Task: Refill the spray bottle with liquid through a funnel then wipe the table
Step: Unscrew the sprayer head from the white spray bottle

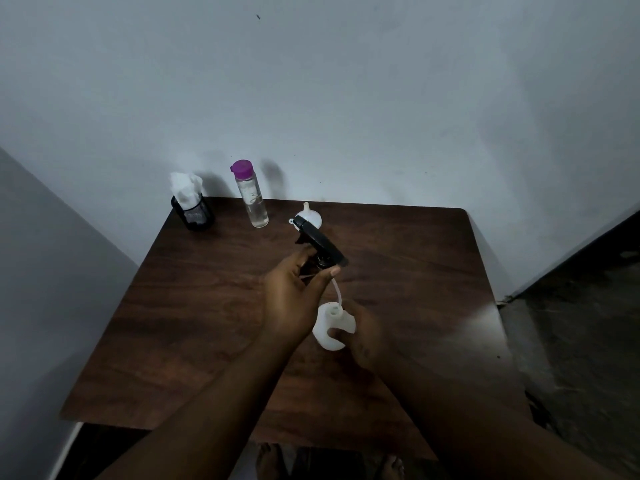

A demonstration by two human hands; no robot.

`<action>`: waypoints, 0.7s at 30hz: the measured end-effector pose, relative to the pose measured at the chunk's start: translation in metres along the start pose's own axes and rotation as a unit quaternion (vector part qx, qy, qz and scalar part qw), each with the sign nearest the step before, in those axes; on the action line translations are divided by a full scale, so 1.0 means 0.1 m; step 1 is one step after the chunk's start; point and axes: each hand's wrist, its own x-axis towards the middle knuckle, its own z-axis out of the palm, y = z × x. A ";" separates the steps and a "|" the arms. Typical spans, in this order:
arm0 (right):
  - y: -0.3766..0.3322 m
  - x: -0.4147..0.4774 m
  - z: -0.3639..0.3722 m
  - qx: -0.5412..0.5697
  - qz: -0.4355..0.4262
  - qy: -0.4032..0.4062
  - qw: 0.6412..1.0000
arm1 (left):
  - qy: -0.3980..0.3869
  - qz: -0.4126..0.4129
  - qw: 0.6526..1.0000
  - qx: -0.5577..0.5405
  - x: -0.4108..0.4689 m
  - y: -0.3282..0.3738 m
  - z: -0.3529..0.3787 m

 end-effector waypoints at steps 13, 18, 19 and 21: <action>-0.26 -0.21 0.10 0.091 0.063 0.036 0.993 | 0.002 0.032 0.999 -0.028 0.14 0.28 -0.09; -0.60 -0.22 -0.12 0.172 0.001 0.057 0.983 | 0.016 0.009 0.998 -0.055 0.23 0.31 -0.08; -0.63 -0.22 -0.15 0.190 -0.001 0.057 0.980 | 0.019 0.008 0.998 -0.063 0.26 0.33 -0.08; -0.68 -0.21 -0.22 0.212 -0.001 0.057 0.976 | 0.025 0.005 0.997 -0.072 0.33 0.37 -0.08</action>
